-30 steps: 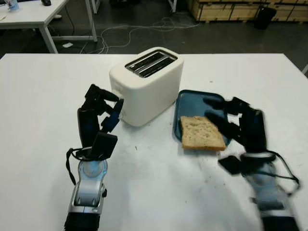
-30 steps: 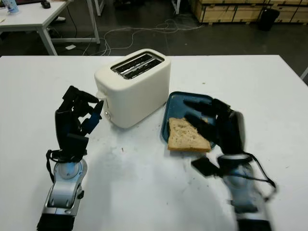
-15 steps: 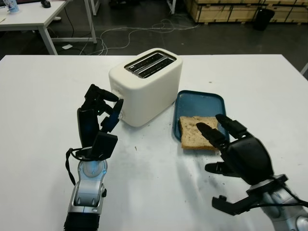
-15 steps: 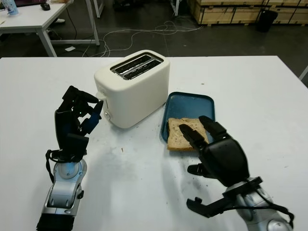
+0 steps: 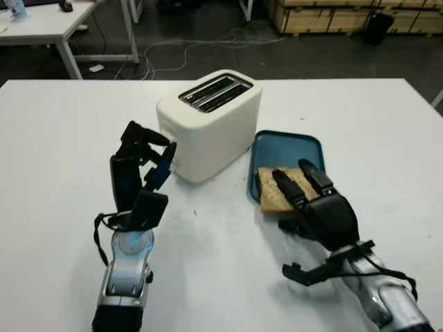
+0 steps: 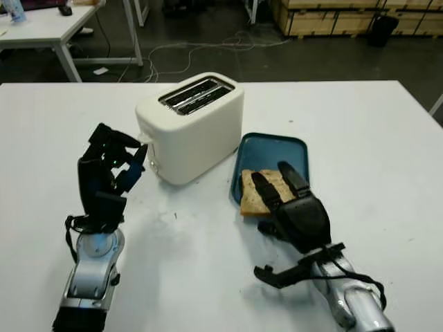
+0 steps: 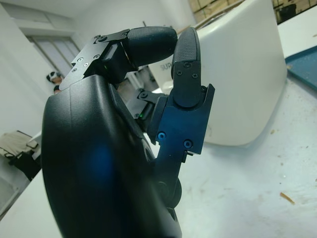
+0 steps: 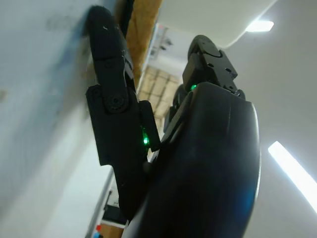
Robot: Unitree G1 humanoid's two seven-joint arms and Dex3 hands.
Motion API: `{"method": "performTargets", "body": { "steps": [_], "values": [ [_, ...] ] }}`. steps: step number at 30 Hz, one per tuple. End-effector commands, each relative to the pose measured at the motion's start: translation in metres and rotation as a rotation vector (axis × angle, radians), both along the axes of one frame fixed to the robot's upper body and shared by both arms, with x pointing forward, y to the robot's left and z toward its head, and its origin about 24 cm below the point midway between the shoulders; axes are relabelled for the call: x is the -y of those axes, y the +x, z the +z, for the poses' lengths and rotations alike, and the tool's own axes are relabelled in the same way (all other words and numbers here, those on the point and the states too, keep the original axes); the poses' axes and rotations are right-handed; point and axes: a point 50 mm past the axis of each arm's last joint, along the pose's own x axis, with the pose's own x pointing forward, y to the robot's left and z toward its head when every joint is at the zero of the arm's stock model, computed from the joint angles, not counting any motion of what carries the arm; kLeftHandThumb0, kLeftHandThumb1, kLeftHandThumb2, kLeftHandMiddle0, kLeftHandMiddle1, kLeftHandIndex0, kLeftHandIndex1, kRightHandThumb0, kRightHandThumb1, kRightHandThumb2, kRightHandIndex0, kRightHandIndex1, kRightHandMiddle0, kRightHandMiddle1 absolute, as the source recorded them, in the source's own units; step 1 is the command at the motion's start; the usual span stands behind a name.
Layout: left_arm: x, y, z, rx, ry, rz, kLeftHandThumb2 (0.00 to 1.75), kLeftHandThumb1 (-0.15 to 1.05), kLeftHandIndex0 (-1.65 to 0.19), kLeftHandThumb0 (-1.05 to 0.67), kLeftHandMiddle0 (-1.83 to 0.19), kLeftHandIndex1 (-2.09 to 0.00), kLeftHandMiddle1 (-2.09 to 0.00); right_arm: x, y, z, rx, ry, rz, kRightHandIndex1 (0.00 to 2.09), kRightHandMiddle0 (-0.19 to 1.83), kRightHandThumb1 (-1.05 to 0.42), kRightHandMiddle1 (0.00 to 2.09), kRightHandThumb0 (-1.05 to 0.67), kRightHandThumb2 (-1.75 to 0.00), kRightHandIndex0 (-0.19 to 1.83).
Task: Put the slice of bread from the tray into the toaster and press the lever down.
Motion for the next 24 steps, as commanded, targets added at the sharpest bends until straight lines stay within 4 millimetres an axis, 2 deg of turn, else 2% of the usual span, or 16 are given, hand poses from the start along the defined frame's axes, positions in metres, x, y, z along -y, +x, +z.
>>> {"method": "performTargets", "body": {
  "steps": [1, 9, 12, 14, 16, 17, 18, 20, 24],
  "values": [
    [0.0, -0.001, 0.002, 0.009, 0.002, 0.002, 0.26, 0.92, -0.49, -0.47, -0.78, -1.75, -1.75, 0.0, -0.005, -0.017, -0.062, 0.002, 0.019, 0.09, 0.25, -0.85, 0.05, -0.44, -0.02, 0.19],
    [0.001, -0.001, 0.002, 0.006, -0.005, 0.003, 0.26, 0.92, -0.49, -0.47, -0.78, -1.75, -1.75, -0.006, 0.001, -0.017, -0.066, 0.009, 0.055, 0.12, 0.33, -0.91, 0.06, -0.39, -0.02, 0.27],
    [0.001, -0.001, 0.002, 0.012, -0.001, 0.005, 0.26, 0.92, -0.48, -0.46, -0.78, -1.75, -1.75, -0.008, 0.002, -0.015, -0.088, -0.005, 0.046, 0.18, 0.39, -0.92, 0.07, -0.4, -0.02, 0.36],
    [0.0, -0.001, 0.002, 0.015, 0.001, 0.006, 0.27, 0.92, -0.48, -0.47, -0.78, -1.75, -1.75, -0.009, 0.003, -0.013, -0.092, -0.019, 0.045, 0.33, 0.48, -0.92, 0.08, -0.4, -0.03, 0.44],
    [0.0, -0.002, 0.003, 0.015, 0.002, 0.006, 0.27, 0.92, -0.49, -0.48, -0.78, -1.75, -1.75, -0.01, 0.004, -0.011, -0.084, -0.07, 0.043, 0.76, 0.65, -0.92, 0.09, -0.41, -0.09, 0.43],
    [0.0, -0.002, 0.003, 0.016, 0.0, 0.004, 0.27, 0.92, -0.49, -0.47, -0.78, -1.75, -1.75, -0.011, 0.004, -0.01, -0.081, -0.091, 0.042, 1.29, 0.86, -0.92, 0.21, -0.44, -0.13, 0.53],
    [0.0, -0.002, 0.003, 0.017, 0.0, 0.004, 0.27, 0.92, -0.49, -0.47, -0.79, -1.75, -1.75, -0.011, 0.005, -0.009, -0.078, -0.115, 0.042, 1.51, 0.85, -0.92, 0.51, -0.45, -0.16, 0.61],
    [0.0, -0.003, 0.004, 0.02, 0.003, 0.007, 0.26, 0.92, -0.49, -0.47, -0.78, -1.75, -1.75, -0.012, 0.005, -0.007, -0.058, -0.172, 0.045, 1.7, 0.72, -0.92, 1.22, -0.52, -0.31, 0.86],
    [0.0, -0.003, 0.004, 0.024, 0.01, 0.009, 0.26, 0.92, -0.49, -0.48, -0.78, -1.75, -1.75, -0.013, 0.004, -0.002, 0.014, -0.204, 0.056, 1.74, 0.63, -0.92, 1.67, -0.58, -0.46, 1.03]
  ]
}}
